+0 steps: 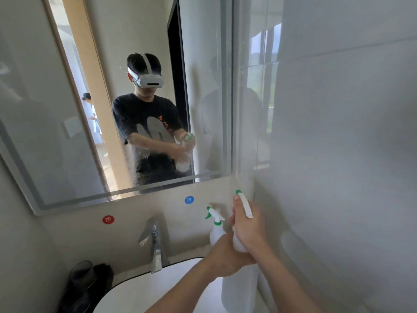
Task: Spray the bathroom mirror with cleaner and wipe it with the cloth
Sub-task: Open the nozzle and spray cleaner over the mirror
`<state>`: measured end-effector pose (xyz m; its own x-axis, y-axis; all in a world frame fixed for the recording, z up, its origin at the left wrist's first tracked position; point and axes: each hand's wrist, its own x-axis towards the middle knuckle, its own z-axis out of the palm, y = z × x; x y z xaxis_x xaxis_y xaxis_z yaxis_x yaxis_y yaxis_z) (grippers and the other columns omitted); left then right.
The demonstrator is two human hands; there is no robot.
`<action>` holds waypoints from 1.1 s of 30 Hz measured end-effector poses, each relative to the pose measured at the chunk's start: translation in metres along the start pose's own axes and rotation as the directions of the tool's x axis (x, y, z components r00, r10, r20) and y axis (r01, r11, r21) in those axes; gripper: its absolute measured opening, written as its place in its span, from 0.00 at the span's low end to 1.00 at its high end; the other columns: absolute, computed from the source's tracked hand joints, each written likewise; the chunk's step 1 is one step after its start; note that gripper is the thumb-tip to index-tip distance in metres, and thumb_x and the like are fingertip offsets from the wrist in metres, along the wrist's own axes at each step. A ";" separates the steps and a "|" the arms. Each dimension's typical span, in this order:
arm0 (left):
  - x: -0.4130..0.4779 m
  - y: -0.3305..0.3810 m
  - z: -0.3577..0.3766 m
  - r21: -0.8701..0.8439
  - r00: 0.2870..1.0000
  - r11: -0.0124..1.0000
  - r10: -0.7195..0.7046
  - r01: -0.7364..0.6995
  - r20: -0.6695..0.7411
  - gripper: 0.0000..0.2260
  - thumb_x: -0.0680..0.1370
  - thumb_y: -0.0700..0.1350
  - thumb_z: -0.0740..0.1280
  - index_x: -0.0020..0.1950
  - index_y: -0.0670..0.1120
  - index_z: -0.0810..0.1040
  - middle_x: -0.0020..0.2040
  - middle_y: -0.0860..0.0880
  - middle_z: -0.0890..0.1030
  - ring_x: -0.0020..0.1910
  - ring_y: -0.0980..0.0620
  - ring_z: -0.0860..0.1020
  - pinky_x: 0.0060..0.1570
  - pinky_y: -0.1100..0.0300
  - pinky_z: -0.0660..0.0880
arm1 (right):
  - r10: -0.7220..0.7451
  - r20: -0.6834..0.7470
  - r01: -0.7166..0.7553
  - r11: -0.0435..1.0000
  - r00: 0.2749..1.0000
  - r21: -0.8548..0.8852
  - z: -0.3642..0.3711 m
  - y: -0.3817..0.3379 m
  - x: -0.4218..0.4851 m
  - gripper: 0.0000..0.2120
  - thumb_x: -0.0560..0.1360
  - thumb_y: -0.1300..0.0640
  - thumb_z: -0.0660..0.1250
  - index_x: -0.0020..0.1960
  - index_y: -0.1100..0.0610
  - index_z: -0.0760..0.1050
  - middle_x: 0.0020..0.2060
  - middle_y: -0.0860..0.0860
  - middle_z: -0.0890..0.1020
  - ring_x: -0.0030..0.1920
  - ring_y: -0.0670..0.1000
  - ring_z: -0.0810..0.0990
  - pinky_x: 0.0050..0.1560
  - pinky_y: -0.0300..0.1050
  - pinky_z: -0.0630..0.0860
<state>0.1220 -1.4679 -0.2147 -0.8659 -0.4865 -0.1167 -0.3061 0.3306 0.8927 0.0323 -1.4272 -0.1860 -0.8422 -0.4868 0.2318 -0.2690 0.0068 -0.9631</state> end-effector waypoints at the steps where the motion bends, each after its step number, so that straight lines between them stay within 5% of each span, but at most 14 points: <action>1: -0.001 0.001 0.001 0.004 1.000 1.000 0.008 -0.008 0.006 0.14 0.75 0.41 0.76 0.59 0.50 0.80 0.48 0.58 0.83 0.43 0.67 0.81 0.42 0.75 0.75 | 0.000 -0.012 0.000 1.000 1.000 -0.008 -0.001 -0.001 0.000 0.25 0.78 0.37 0.60 0.31 0.53 0.74 0.24 0.48 0.79 0.27 0.47 0.78 0.38 0.49 0.78; 6: -0.001 0.014 -0.008 0.031 0.997 0.997 0.073 -0.072 -0.021 0.15 0.73 0.44 0.79 0.56 0.54 0.79 0.46 0.60 0.83 0.46 0.64 0.81 0.49 0.69 0.77 | -0.050 -0.051 0.052 0.998 0.997 0.040 -0.005 -0.016 -0.001 0.20 0.74 0.37 0.61 0.41 0.52 0.80 0.36 0.47 0.85 0.42 0.50 0.84 0.48 0.50 0.78; 10: -0.004 0.028 -0.020 0.007 0.992 0.993 0.117 -0.117 -0.054 0.16 0.72 0.45 0.78 0.58 0.49 0.81 0.47 0.58 0.86 0.48 0.62 0.83 0.54 0.60 0.81 | -0.160 0.096 0.147 0.980 0.982 0.131 -0.011 -0.045 0.000 0.12 0.80 0.46 0.67 0.45 0.54 0.79 0.35 0.45 0.80 0.35 0.41 0.78 0.38 0.33 0.73; 13: -0.003 0.038 -0.027 -0.043 0.987 0.988 0.147 -0.150 -0.070 0.11 0.75 0.35 0.75 0.53 0.47 0.80 0.38 0.63 0.85 0.41 0.67 0.82 0.44 0.70 0.77 | -0.193 0.056 0.189 0.979 0.980 0.077 -0.006 -0.060 0.007 0.24 0.73 0.32 0.62 0.42 0.54 0.78 0.38 0.51 0.83 0.40 0.48 0.82 0.43 0.44 0.79; 16: -0.003 0.052 -0.034 -0.057 0.978 0.981 0.180 -0.187 -0.109 0.10 0.73 0.39 0.76 0.53 0.47 0.82 0.44 0.57 0.86 0.47 0.60 0.83 0.51 0.60 0.81 | -0.200 0.000 0.200 0.980 0.980 0.013 -0.001 -0.075 0.018 0.30 0.70 0.27 0.54 0.38 0.52 0.76 0.36 0.51 0.83 0.42 0.52 0.83 0.45 0.53 0.80; 18: -0.001 0.060 -0.040 -0.051 0.972 0.979 0.191 -0.199 -0.137 0.14 0.72 0.44 0.77 0.56 0.47 0.83 0.52 0.51 0.87 0.53 0.54 0.84 0.60 0.52 0.81 | -0.222 -0.011 0.222 0.975 0.975 -0.004 0.001 -0.086 0.024 0.30 0.71 0.28 0.52 0.36 0.53 0.75 0.35 0.50 0.82 0.41 0.54 0.81 0.45 0.54 0.80; 22: 0.003 0.069 -0.048 -0.020 0.962 0.977 0.205 -0.212 -0.181 0.20 0.65 0.55 0.78 0.55 0.51 0.84 0.52 0.50 0.87 0.56 0.49 0.85 0.60 0.43 0.80 | -0.282 -0.032 0.282 0.959 0.959 -0.009 0.005 -0.102 0.031 0.31 0.74 0.31 0.51 0.33 0.57 0.73 0.30 0.53 0.80 0.35 0.57 0.80 0.41 0.57 0.80; 28: 0.000 0.073 -0.058 -0.019 0.960 0.976 0.211 -0.218 -0.186 0.19 0.68 0.50 0.78 0.57 0.49 0.83 0.53 0.49 0.87 0.57 0.50 0.85 0.61 0.44 0.80 | -0.257 -0.060 0.260 0.964 0.964 0.049 0.011 -0.111 0.035 0.33 0.75 0.33 0.53 0.35 0.62 0.70 0.27 0.61 0.77 0.32 0.64 0.77 0.39 0.61 0.79; 33: 0.002 0.093 -0.071 0.024 0.948 0.967 0.255 -0.255 -0.191 0.16 0.72 0.46 0.77 0.58 0.47 0.82 0.54 0.48 0.87 0.57 0.48 0.84 0.60 0.48 0.80 | -0.245 -0.059 0.250 0.963 0.968 0.097 0.008 -0.127 0.041 0.21 0.73 0.36 0.56 0.37 0.50 0.77 0.35 0.49 0.84 0.39 0.52 0.82 0.43 0.56 0.81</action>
<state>0.1206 -1.4958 -0.1012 -0.8234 -0.5310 0.2001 -0.0842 0.4631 0.8823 0.0356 -1.4549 -0.0551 -0.7769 -0.4208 0.4684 -0.4241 -0.2001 -0.8832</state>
